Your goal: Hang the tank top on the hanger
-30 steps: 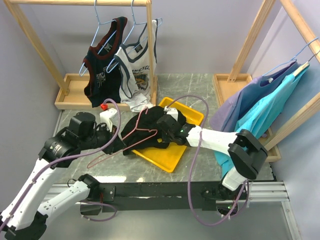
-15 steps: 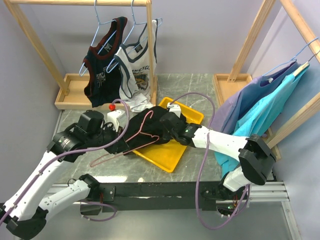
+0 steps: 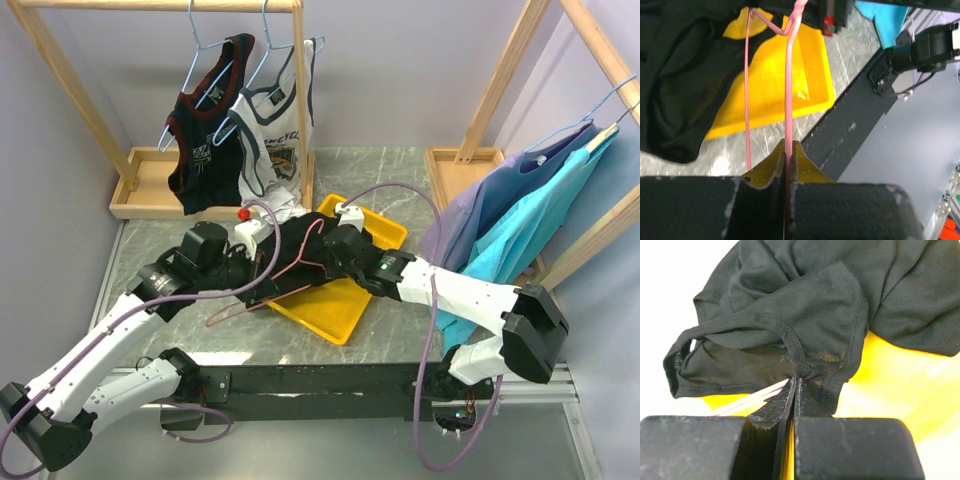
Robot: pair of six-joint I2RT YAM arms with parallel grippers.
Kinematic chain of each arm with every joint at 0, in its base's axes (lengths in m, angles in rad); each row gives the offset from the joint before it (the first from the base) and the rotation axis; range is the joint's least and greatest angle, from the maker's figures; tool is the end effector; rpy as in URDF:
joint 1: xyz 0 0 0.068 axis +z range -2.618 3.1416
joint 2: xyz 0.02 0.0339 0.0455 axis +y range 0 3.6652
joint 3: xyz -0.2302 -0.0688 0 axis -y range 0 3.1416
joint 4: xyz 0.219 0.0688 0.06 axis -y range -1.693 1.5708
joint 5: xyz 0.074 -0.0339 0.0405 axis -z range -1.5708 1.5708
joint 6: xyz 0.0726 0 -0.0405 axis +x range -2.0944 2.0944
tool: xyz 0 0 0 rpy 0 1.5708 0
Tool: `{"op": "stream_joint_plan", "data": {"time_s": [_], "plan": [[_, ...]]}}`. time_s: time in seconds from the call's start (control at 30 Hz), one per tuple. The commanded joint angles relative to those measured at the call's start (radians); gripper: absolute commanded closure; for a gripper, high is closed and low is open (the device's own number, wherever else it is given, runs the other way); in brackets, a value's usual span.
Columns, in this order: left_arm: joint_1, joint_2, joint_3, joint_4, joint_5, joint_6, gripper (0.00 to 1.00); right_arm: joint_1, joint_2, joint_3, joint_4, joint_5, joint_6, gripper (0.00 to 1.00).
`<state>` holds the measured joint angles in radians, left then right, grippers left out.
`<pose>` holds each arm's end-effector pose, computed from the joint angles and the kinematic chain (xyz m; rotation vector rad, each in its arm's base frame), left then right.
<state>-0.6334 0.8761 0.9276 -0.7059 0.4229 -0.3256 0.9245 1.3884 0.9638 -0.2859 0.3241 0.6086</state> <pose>0.1432 -0.1421 0.2762 0.6013 2.2659 -0.9744 0.2056 0.2342 0.2112 -0.1890 2.2697 0.4553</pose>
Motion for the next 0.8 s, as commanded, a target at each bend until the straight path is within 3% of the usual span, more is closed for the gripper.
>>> {"op": "stream_joint_plan", "data": {"time_s": [0.0,0.2,0.53,0.63,0.77], "plan": [[-0.005,-0.014,-0.088,0.242,0.031,-0.024,0.99,0.014,-0.058,0.03,-0.007,0.036,-0.007,1.0],[-0.005,-0.037,-0.261,0.558,0.01,-0.092,0.99,0.022,-0.114,-0.003,0.011,0.052,-0.001,1.0],[-0.006,0.063,-0.309,0.859,0.062,-0.194,0.99,0.023,-0.15,-0.011,0.005,0.089,-0.026,1.0],[-0.006,0.092,-0.328,0.902,0.053,-0.188,0.99,0.023,-0.166,-0.008,0.004,0.104,-0.053,0.9],[-0.006,0.115,-0.345,1.006,0.071,-0.19,0.99,0.022,-0.196,0.0,-0.018,0.115,-0.101,0.58]]}}
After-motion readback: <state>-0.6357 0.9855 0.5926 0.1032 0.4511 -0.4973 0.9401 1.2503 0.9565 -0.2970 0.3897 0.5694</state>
